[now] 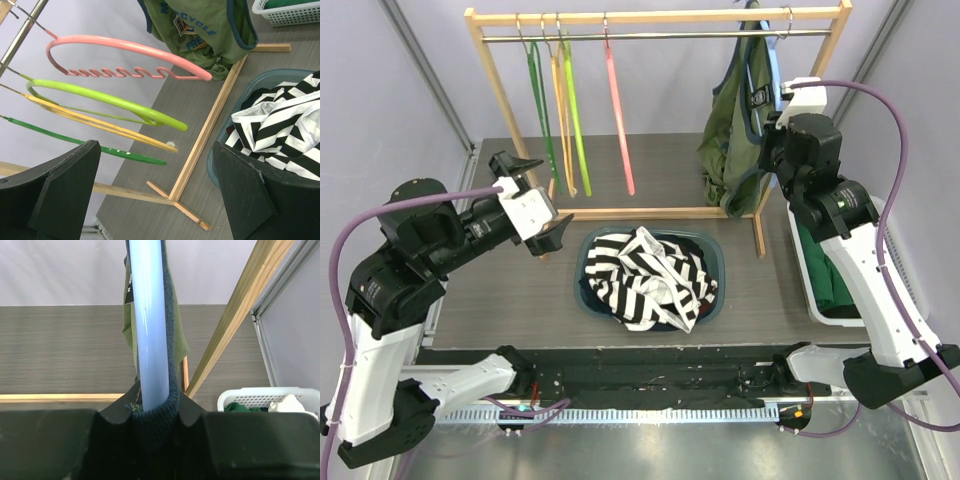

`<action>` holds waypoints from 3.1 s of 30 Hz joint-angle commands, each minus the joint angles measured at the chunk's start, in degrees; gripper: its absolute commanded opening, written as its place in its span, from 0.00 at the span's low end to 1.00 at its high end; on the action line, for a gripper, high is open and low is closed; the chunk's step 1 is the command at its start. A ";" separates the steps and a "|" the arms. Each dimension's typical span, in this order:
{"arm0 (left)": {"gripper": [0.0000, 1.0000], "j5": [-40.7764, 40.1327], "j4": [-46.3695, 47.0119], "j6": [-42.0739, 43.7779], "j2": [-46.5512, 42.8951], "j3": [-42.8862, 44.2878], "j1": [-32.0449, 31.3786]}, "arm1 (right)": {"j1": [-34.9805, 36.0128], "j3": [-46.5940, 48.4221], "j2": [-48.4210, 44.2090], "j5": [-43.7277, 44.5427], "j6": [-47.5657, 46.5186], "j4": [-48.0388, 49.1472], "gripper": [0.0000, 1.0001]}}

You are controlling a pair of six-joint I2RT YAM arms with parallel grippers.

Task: Remove the tank top from the hanger
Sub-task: Pick up the hanger from the clothesline.

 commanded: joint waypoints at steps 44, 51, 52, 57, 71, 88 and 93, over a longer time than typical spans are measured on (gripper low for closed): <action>1.00 1.96 1.30 -1.22 2.09 3.83 0.63 | -7.23 5.77 -3.55 -23.52 3.83 11.07 0.01; 1.00 2.32 1.39 -1.75 1.91 4.45 1.24 | -7.23 6.21 -2.32 -23.52 5.76 4.68 0.01; 1.00 2.32 1.39 -1.66 1.91 4.54 1.24 | -7.23 6.21 -2.06 -25.53 6.20 3.27 0.01; 1.00 3.19 1.30 -2.28 2.09 4.72 1.24 | -7.14 0.87 -3.53 -29.50 9.36 -4.12 0.01; 1.00 2.14 2.44 -3.07 2.97 4.63 1.24 | -7.14 5.49 -23.32 -42.15 10.25 -9.92 0.01; 1.00 3.11 2.62 -4.65 0.86 4.28 2.91 | -7.05 20.98 -25.52 -52.88 17.10 3.34 0.01; 1.00 3.81 2.88 -5.35 -0.02 3.66 3.53 | -6.88 20.98 -22.72 -55.95 17.01 4.22 0.01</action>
